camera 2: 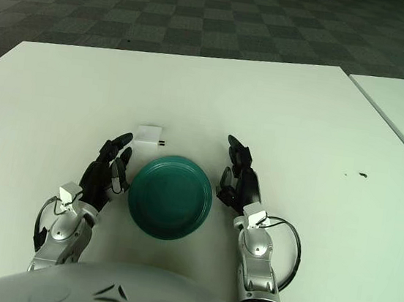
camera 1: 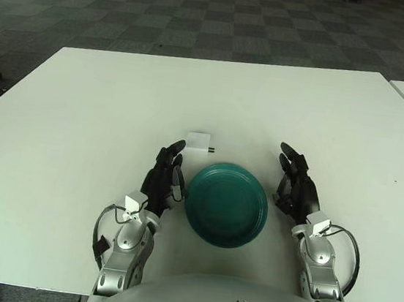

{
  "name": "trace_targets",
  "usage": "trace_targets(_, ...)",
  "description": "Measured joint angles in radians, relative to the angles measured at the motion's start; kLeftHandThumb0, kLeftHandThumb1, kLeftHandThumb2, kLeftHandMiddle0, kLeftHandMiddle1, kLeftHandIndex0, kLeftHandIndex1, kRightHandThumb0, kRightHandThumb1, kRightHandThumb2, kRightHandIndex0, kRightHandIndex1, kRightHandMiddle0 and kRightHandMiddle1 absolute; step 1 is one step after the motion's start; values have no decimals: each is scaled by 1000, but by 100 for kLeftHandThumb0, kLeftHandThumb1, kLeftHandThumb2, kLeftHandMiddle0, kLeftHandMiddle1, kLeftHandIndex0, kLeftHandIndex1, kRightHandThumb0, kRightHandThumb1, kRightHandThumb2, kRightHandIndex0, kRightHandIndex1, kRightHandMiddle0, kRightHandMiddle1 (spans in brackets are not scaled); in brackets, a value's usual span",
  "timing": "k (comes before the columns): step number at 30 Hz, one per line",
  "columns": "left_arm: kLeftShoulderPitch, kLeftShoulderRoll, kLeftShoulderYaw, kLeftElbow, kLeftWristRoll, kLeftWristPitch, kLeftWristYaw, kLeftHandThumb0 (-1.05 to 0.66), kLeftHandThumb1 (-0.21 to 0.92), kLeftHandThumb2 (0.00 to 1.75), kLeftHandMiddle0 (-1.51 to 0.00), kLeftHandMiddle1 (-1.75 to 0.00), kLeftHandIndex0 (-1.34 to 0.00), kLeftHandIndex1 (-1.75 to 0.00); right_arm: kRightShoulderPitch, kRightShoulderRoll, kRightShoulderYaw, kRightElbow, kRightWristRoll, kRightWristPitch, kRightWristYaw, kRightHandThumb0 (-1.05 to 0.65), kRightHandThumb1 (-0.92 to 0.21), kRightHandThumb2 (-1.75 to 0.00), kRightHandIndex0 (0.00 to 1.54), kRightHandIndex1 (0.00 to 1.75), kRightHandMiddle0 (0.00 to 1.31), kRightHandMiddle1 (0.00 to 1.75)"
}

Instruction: Put the charger into the plate.

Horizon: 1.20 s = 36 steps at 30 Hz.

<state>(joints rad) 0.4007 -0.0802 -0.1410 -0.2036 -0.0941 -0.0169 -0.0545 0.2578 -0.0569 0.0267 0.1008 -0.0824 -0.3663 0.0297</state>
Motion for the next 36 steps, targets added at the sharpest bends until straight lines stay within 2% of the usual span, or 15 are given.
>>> trace_targets(23,-10,18,6,48,-6,-72,-35,-105,92,112,0,0,0,0,-1,-4,5,1,-17,-2,-22,-105,-92,-106,9,0,0,18)
trace_targets(29,-35,75,11,21,127,-37,-10,-105,92,112,0,0,0,0,-5,-3,11,2,-22,3,-28,-105,-92,-106,6,0,0,14)
trace_targets(36,-185,153,39,86,415,-2,167,-105,92,102,0,0,-6,-3,-5,-2,16,1,-28,9,-44,-105,-92,-105,5,0,0,14)
